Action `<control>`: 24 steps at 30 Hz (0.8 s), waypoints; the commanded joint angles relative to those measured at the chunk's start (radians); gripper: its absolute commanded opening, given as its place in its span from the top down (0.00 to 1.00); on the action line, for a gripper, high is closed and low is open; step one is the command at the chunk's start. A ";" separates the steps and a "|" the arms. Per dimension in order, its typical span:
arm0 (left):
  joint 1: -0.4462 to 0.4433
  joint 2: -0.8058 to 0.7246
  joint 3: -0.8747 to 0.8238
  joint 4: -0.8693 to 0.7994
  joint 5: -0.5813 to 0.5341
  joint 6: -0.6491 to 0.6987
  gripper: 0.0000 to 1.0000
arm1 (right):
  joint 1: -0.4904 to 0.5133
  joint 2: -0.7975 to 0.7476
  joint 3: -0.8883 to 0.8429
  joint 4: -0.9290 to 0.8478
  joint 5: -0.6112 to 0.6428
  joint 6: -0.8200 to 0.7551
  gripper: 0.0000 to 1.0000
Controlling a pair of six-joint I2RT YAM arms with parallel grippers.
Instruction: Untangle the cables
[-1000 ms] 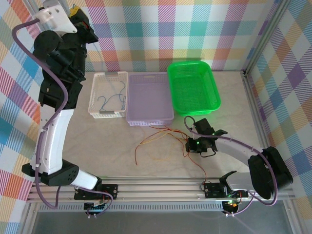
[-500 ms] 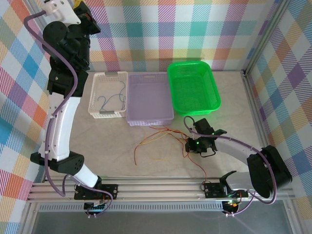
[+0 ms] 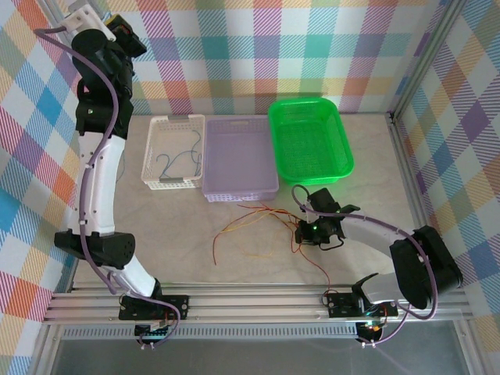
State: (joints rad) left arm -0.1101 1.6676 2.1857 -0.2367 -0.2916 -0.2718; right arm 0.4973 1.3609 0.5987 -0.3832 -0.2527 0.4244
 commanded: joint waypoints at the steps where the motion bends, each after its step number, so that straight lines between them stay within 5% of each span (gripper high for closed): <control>1: 0.031 0.011 -0.005 0.007 0.044 -0.068 1.00 | -0.005 0.015 0.017 -0.023 -0.014 -0.022 1.00; 24: 0.050 0.050 0.140 -0.028 0.129 -0.161 1.00 | -0.005 0.036 0.028 -0.026 -0.021 -0.025 1.00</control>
State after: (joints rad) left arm -0.0692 1.7123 2.3066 -0.2794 -0.1852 -0.4091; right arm 0.4973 1.3804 0.6113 -0.3862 -0.2630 0.4103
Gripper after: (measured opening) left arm 0.045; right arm 0.060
